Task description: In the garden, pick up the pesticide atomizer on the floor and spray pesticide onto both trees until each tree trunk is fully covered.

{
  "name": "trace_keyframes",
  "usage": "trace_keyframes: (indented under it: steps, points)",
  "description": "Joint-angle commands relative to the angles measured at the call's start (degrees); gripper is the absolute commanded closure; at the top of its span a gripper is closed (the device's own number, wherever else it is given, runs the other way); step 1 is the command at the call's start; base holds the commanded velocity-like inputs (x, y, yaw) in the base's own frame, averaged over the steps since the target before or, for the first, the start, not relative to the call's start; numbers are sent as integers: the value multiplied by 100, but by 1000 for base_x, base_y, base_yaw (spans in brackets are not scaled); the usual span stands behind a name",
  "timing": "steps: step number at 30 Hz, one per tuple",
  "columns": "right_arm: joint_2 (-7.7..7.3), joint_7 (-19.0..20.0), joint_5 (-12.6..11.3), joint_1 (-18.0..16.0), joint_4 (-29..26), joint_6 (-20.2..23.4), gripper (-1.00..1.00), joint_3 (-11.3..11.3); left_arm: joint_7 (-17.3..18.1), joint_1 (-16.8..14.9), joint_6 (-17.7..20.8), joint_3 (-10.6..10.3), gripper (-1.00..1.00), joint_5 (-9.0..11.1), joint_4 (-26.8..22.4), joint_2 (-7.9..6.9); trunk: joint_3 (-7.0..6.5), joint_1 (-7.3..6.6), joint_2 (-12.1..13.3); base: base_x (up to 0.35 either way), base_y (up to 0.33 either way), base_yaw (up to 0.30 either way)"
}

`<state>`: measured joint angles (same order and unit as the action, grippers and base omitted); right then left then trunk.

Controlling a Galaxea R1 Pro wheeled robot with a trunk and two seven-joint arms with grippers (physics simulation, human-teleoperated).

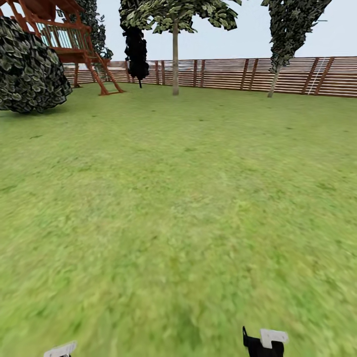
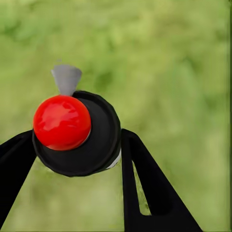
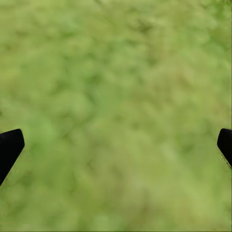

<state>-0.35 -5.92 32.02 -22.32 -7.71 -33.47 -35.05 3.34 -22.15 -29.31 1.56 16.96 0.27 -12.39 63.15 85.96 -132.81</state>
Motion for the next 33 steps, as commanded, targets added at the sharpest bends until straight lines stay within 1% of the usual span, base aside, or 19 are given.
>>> trace_keyframes:
  steps: [1, 2, 3, 6, 7, 19, 23, 26, 27, 28, 29, 31, 33]
  points:
    - [-21, 4, 9, 0, -1, -1, -100, 6, 0, 0, 0, 2, 100, 1, 0, 0, 0, 0, 0, 340, 0, 0]
    - [-41, 5, 15, 0, 1, -1, -100, 8, 0, 0, 0, 2, 100, 2, 0, 0, 0, 0, 0, 340, 0, 0]
    - [-97, 8, 19, 0, -1, -1, -100, 8, 0, 0, 2, 2, 100, 3, 0, -1, 0, 0, 0, 340, 0, 0]
    - [-310, 14, 21, 1, 5, -1, -100, 11, 0, 0, 4, 6, 100, 5, 0, -10, 0, 0, 0, 340, 0, 0]
    - [-326, 17, 21, 1, 8, -1, -100, 13, 0, 0, 4, 7, 100, 6, 0, -13, 0, 0, 0, 340, 0, 0]
    - [-318, 20, 24, 0, 33, -1, -100, 16, 0, 0, 4, 8, 100, 9, 0, -25, 0, 0, 0, 340, 0, 0]
    - [-311, 20, 24, 1, 40, -1, -100, 16, 27, 0, -4, 2, 100, -15, -26, -74, 0, 0, 0, 340, 0, 0]
    - [-308, 23, 24, 0, 41, -1, -100, 16, 110, -51, -29, -103, 100, -108, -246, -84, 0, 0, 0, 340, 0, 0]
    - [-305, 26, 24, 2, 41, -1, -100, 19, 167, -68, -21, -214, 100, -201, -400, -76, 0, 0, 0, 340, 0, 0]
    - [-302, 27, 24, 1, 41, -1, -100, 17, 288, -86, 5, -426, 100, -401, -652, -73, 0, 0, 0, 340, 0, 0]
    - [-301, 28, 24, 1, 41, -1, -100, 19, 358, -90, 20, -525, 100, -513, -795, -72, 0, 0, 0, 340, 0, 0]
    - [-299, 29, 24, 1, 41, -1, -100, 17, 442, -89, 39, -626, 100, -638, -1010, -72, 0, 0, 0, 341, 0, 0]
    - [-299, 29, 25, 0, 43, -1, -100, 20, 427, -63, 39, -637, 100, -672, -1050, -93, 0, 0, 0, 341, 0, 0]
